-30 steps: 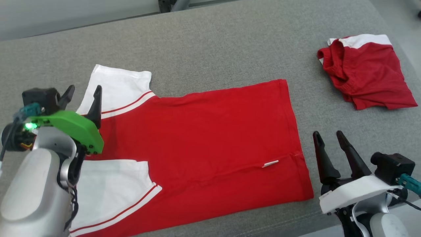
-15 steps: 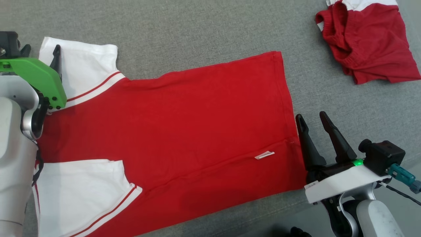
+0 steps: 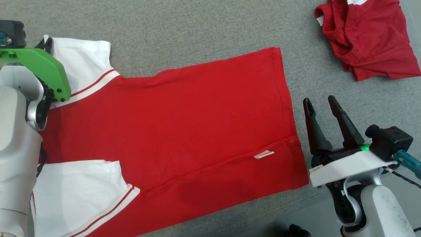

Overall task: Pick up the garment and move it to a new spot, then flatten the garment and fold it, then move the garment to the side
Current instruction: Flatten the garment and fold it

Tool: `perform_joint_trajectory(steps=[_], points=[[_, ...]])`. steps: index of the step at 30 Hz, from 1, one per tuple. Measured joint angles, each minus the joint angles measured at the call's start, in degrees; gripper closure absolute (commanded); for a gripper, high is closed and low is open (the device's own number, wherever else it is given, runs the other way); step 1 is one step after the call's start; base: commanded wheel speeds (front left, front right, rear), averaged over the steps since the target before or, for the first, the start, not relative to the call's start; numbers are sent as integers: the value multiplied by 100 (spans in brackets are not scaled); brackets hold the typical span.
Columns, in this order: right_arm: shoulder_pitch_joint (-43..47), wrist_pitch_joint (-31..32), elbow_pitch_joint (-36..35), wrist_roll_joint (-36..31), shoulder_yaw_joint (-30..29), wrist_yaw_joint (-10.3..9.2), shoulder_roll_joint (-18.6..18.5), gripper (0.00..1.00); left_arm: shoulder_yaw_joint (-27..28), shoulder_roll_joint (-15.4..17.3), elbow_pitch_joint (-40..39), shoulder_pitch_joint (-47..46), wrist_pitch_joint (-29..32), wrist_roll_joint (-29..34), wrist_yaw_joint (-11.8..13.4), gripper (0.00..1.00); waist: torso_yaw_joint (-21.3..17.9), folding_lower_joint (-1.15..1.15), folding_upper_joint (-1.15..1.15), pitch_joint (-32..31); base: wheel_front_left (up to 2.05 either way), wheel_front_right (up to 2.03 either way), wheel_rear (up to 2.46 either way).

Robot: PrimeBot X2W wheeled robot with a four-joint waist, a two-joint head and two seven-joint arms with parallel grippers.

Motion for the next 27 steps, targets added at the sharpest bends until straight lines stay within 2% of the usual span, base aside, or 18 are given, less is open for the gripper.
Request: perform_joint_trajectory(steps=[6,16,21,27], points=[[-538,665,242,-416,-142,0,-45,0,-87,-65,-147,171,-252,-33,-96,100,166,0,0,-183,0,0,0],[-1717,1796,1455,-385,-78,1,-784,0,-159,-388,-929,566,-823,-238,-194,100,631,0,0,-493,0,0,0],[-2190,2024,2117,-360,-25,1,-1069,0,-146,-449,-1572,911,-950,-342,-166,100,904,0,0,-586,0,0,0],[-2644,2366,2827,-243,76,1,-1249,0,-236,-453,-2280,1308,-835,-413,-112,100,1229,0,0,-625,0,0,0]])
